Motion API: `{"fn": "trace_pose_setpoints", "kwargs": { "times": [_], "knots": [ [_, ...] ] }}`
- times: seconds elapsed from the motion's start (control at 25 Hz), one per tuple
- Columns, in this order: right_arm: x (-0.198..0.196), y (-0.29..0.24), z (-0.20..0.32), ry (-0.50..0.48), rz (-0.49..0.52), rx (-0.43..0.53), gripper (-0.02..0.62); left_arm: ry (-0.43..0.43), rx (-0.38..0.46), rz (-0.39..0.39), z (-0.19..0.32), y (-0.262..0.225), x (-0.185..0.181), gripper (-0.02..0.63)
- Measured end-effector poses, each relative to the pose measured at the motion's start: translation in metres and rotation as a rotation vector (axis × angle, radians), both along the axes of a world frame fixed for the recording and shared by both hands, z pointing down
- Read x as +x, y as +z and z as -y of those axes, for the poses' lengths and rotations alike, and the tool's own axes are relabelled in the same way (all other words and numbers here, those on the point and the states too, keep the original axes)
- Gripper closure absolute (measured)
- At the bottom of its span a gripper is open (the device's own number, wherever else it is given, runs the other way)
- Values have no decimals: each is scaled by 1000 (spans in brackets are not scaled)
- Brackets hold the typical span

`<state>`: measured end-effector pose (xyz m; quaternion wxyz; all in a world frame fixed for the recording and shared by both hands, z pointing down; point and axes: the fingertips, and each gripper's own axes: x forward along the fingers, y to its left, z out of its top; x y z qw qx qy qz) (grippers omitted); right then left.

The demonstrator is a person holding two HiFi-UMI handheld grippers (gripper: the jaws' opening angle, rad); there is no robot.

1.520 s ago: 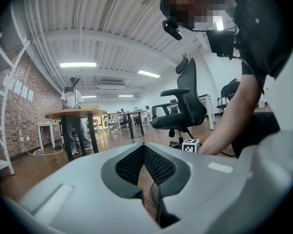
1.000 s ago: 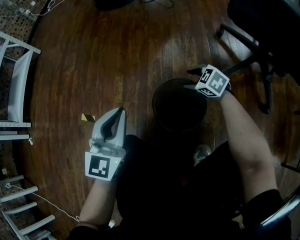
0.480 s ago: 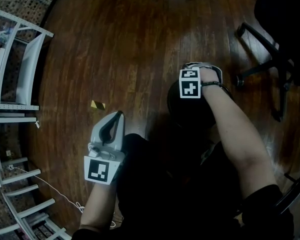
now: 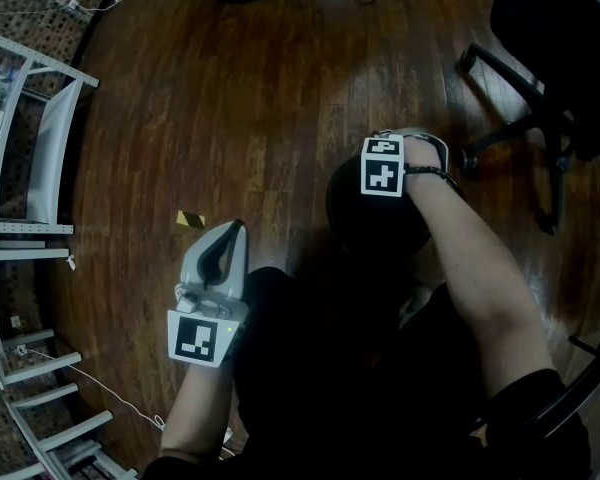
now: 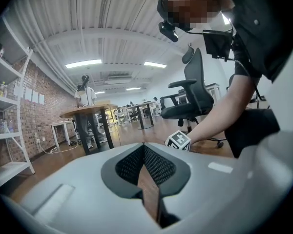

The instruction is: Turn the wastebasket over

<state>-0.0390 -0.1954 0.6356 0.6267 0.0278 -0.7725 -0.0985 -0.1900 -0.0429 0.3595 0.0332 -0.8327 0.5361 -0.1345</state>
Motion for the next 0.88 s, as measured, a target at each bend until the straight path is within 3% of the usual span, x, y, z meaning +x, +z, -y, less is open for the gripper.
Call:
{"fn": "trace_pose_setpoints", "kwargs": {
  "times": [0.2,0.48,0.68,0.88],
  "knots": [
    [6,-40,19,65,68,140,592,29,19,-17,4,-4,8,606],
    [14,-67,38,117,71,457,583,52,35,-30,3,-9,9,606],
    [6,-53,22,71,6,517,581,53,47,-80,6,-18,6,606],
    [-12,-52,-10,9,2,543,586,86,85,-96,7,-25,6,606]
  ]
}}
